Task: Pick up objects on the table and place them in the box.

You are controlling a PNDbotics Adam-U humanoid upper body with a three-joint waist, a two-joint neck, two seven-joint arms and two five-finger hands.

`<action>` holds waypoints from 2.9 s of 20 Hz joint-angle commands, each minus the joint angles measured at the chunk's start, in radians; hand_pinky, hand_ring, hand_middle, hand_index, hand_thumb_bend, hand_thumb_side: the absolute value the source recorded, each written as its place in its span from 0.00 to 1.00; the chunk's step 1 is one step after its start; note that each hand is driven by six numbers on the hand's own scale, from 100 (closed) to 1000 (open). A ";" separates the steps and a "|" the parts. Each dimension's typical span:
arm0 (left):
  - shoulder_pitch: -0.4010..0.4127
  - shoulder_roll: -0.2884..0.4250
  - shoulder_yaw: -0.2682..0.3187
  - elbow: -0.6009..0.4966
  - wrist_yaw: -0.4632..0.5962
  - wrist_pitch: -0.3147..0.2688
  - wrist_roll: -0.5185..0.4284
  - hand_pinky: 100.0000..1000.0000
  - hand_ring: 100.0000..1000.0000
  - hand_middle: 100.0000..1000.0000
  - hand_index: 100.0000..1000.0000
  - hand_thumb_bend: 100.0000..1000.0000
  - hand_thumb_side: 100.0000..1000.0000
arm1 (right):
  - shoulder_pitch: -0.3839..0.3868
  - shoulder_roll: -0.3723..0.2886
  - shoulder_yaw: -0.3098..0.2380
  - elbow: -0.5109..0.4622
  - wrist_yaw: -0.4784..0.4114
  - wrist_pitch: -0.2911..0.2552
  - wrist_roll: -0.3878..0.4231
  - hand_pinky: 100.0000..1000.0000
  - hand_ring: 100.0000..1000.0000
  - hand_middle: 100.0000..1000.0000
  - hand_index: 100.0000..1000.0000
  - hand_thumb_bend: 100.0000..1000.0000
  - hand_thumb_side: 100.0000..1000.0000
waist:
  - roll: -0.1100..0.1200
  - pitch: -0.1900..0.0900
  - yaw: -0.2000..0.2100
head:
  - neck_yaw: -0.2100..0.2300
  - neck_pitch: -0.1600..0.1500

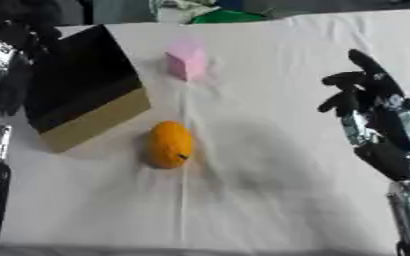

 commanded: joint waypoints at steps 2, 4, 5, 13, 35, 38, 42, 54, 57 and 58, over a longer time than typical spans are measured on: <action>-0.076 0.119 -0.071 0.055 -0.040 -0.082 -0.077 0.69 0.61 0.62 0.83 0.00 0.63 | -0.009 -0.017 -0.002 -0.018 -0.002 -0.002 0.003 0.96 0.51 0.68 1.00 0.00 0.47 | 0.001 -0.021 -0.004 | 0.006 -0.004; -0.126 0.164 -0.130 0.106 -0.060 -0.142 -0.122 0.70 0.61 0.63 0.83 0.00 0.62 | -0.008 -0.018 0.000 -0.017 -0.002 -0.002 0.005 0.96 0.51 0.68 1.00 0.00 0.47 | 0.003 -0.024 -0.007 | 0.009 -0.002; -0.149 0.180 -0.156 0.131 -0.070 -0.173 -0.141 0.70 0.62 0.63 0.83 0.00 0.61 | -0.007 -0.018 0.001 -0.016 -0.002 -0.002 0.006 0.96 0.51 0.68 1.00 0.00 0.47 | 0.003 -0.025 -0.008 | 0.010 -0.002; -0.356 0.244 -0.409 0.342 -0.149 -0.410 -0.315 0.71 0.63 0.65 0.83 0.00 0.51 | -0.004 -0.023 0.007 -0.011 -0.003 -0.003 0.013 0.96 0.51 0.68 1.00 0.00 0.47 | 0.008 -0.036 -0.021 | 0.015 0.005; -0.482 0.266 -0.669 0.455 -0.422 -0.660 -0.498 0.73 0.63 0.65 0.81 0.32 0.23 | 0.001 -0.026 0.011 -0.004 0.000 -0.003 0.018 0.96 0.51 0.68 1.00 0.00 0.47 | 0.019 -0.040 -0.034 | 0.015 0.009; -0.480 0.284 -0.685 0.470 -0.415 -0.660 -0.498 0.73 0.63 0.64 0.81 0.31 0.25 | 0.002 -0.027 0.011 -0.004 0.000 -0.003 0.019 0.96 0.51 0.68 1.00 0.00 0.47 | 0.021 -0.041 -0.035 | 0.014 0.009; -0.479 0.318 -0.718 0.490 -0.419 -0.660 -0.498 0.73 0.63 0.64 0.81 0.33 0.29 | 0.004 -0.029 0.011 -0.003 0.000 -0.003 0.020 0.96 0.51 0.68 1.00 0.00 0.47 | 0.026 -0.043 -0.036 | 0.013 0.012; -0.461 0.396 -0.794 0.521 -0.331 -0.660 -0.498 0.73 0.62 0.63 0.80 0.25 0.35 | 0.013 -0.036 0.011 0.001 0.004 -0.002 0.022 0.97 0.51 0.68 1.00 0.00 0.47 | 0.037 -0.051 -0.031 | 0.004 0.021; -0.450 0.411 -0.801 0.515 -0.287 -0.660 -0.498 0.73 0.61 0.62 0.80 0.22 0.36 | 0.013 -0.037 0.011 0.001 0.004 -0.003 0.022 0.97 0.51 0.68 1.00 0.00 0.47 | 0.038 -0.052 -0.032 | 0.003 0.020; -0.446 0.415 -0.803 0.511 -0.269 -0.660 -0.498 0.73 0.61 0.62 0.80 0.20 0.37 | 0.013 -0.038 0.010 0.001 0.004 -0.003 0.021 0.97 0.51 0.68 1.00 0.00 0.47 | 0.038 -0.053 -0.032 | 0.002 0.020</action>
